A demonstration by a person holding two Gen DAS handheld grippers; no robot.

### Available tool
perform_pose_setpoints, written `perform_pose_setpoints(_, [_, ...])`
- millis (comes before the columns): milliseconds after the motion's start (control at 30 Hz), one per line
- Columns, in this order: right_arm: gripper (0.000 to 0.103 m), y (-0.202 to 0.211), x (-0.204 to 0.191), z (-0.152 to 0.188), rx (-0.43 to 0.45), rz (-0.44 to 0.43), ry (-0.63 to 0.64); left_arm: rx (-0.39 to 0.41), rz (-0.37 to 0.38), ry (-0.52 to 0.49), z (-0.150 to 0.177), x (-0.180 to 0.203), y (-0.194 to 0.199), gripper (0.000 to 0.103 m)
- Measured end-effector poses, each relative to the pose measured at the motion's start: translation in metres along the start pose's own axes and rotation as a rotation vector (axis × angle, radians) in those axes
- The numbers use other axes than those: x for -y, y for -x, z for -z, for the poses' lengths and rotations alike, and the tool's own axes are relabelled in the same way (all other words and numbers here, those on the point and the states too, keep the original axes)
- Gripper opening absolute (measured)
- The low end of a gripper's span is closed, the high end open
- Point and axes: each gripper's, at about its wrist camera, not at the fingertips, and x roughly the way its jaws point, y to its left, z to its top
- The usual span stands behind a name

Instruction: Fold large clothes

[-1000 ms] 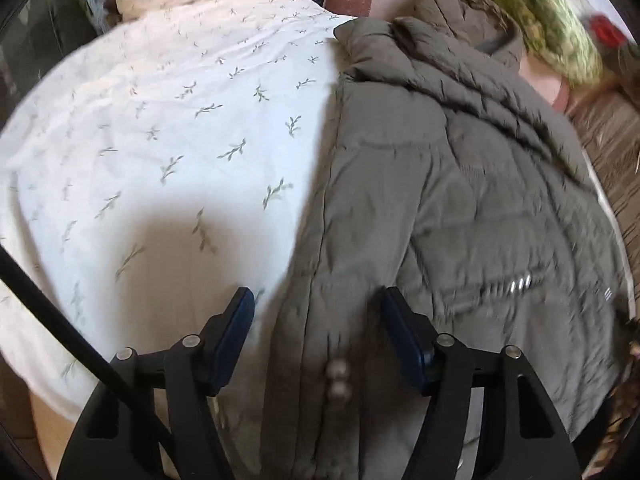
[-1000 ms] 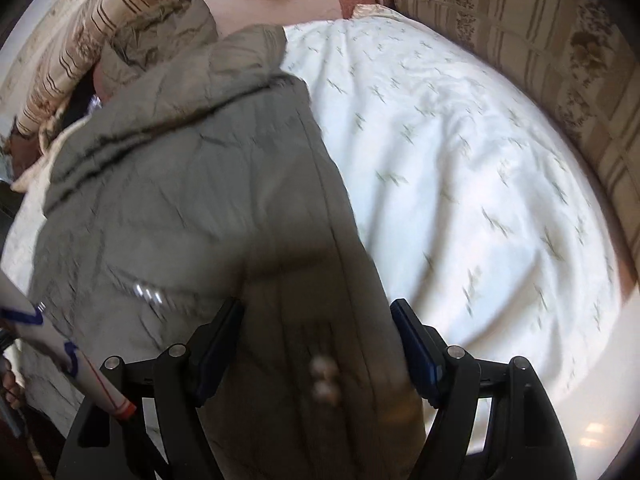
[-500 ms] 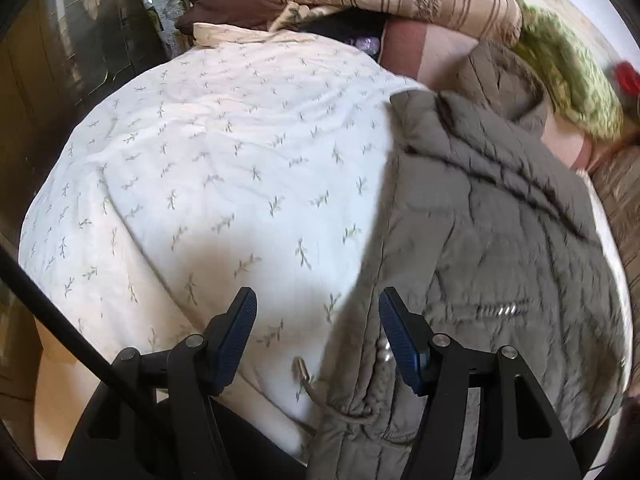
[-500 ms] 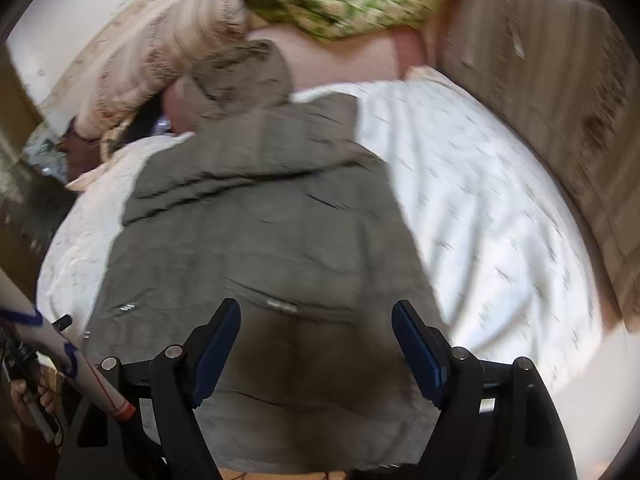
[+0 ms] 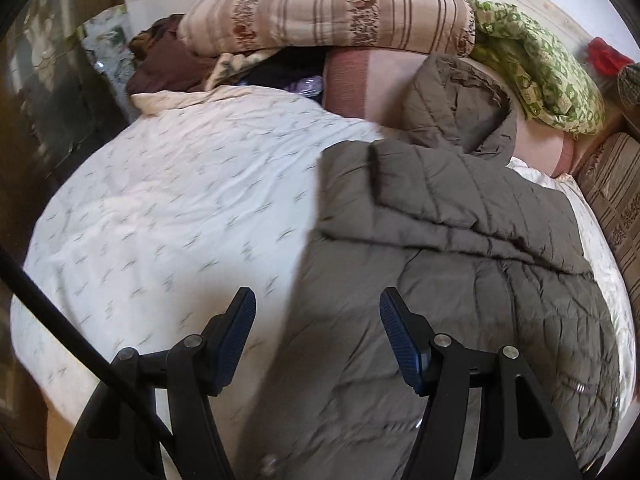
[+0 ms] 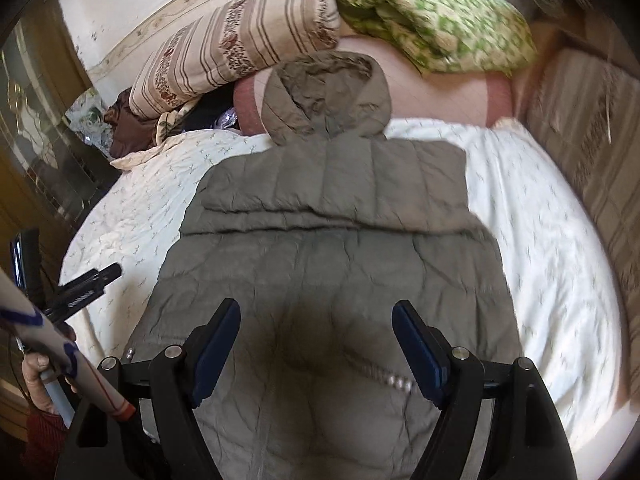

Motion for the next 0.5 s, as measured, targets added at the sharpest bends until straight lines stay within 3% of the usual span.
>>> perform_pose_setpoints(200, [0.083, -0.031, -0.018, -0.052, 0.007, 0.053, 0.074, -0.027, -0.011, -0.011, -0.022, 0.011, -0.05, 0.065])
perform_pose_setpoints(500, [0.083, -0.147, -0.03, -0.156, -0.05, 0.098, 0.034, -0.048, -0.034, -0.013, -0.02, -0.011, -0.091, 0.065])
